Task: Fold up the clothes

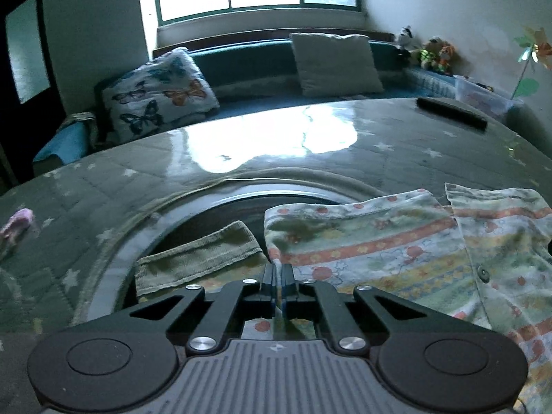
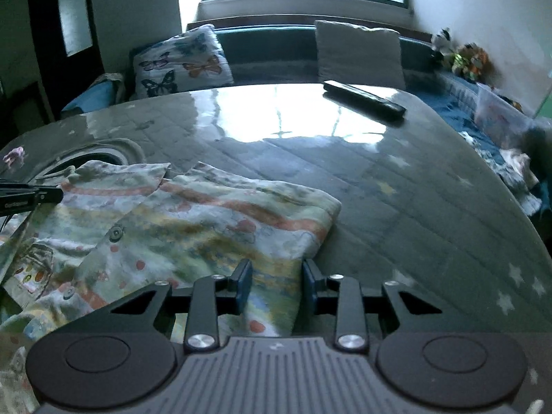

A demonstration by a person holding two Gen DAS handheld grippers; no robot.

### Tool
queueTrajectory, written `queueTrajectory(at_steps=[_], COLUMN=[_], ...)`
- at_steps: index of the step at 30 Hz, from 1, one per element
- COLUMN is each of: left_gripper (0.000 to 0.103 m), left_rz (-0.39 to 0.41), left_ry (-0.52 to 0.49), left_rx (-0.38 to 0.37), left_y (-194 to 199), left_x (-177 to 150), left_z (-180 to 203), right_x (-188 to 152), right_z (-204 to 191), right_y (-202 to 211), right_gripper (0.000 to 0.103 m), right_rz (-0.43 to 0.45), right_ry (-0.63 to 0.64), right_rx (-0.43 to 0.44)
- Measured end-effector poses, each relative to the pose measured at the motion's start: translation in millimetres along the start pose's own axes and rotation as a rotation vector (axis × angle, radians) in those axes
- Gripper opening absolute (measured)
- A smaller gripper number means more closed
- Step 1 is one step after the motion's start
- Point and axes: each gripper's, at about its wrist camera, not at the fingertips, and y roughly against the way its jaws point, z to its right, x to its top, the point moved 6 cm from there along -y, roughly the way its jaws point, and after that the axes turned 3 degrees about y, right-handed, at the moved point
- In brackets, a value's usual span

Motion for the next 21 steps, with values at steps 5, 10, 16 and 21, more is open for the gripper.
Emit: queueTrajectory(at_steps=[5, 10, 16, 21], left_gripper=[0.003, 0.003, 0.003, 0.006], left_rz=[0.018, 0.015, 0.012, -0.022], left_ry=[0.024, 0.064, 0.086, 0.104], left_rx=[0.079, 0.156, 0.245, 0.255], left_y=[6, 6, 4, 6], left_x=[1, 2, 6, 0], left_z=[-28, -63, -97, -110], right_x=[20, 45, 67, 76], right_z=[-27, -64, -108, -128], right_y=[-21, -47, -71, -77], right_gripper=[0.031, 0.031, 0.033, 0.034], right_rz=[0.009, 0.026, 0.048, 0.042], right_ry=[0.049, 0.107, 0.165, 0.228], right_rx=[0.045, 0.095, 0.145, 0.164])
